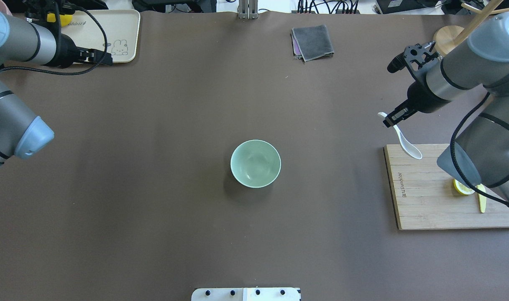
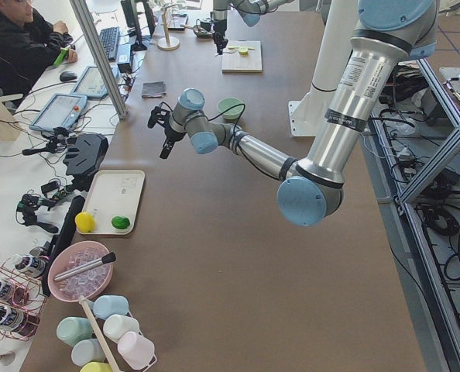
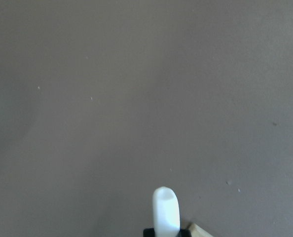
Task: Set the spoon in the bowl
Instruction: 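Lift the white spoon off the board with the right gripper while the left arm retracts, then carry the spoon over the green bowl and lower it inside with the right gripper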
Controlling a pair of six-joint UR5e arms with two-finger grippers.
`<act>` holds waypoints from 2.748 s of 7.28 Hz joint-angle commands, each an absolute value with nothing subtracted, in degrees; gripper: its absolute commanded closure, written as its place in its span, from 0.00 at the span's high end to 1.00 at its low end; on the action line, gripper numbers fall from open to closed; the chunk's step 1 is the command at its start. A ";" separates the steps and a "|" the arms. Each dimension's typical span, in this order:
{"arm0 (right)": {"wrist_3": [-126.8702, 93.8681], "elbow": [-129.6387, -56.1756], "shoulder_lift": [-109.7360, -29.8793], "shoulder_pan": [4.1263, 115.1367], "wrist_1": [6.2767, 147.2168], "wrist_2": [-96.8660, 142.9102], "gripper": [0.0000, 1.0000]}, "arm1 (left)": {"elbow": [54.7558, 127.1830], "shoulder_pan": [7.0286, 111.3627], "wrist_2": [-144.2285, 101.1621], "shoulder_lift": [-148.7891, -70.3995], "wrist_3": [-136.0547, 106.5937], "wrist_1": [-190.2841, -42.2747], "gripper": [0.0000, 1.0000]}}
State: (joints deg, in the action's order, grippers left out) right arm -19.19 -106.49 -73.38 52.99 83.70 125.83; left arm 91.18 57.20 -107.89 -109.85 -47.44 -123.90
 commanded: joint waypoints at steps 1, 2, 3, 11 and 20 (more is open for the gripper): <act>-28.78 -105.21 -65.95 52.83 86.40 125.07 0.00 | 90.97 61.07 -110.80 -103.91 -38.56 -123.93 0.98; -32.74 -103.55 -62.44 51.95 86.31 124.29 0.00 | 90.79 63.00 -112.22 -101.71 -33.36 -123.84 0.98; -42.96 -102.67 -58.14 49.25 86.48 121.67 0.00 | 90.79 65.11 -112.85 -99.86 -31.22 -123.66 0.98; -68.38 -88.42 -41.83 34.38 85.96 99.50 0.00 | 89.12 82.71 -121.64 -88.33 -17.31 -123.57 0.98; -67.86 -92.98 -45.26 30.92 85.96 99.21 1.00 | 89.03 83.67 -126.04 -90.18 -17.05 -119.62 0.98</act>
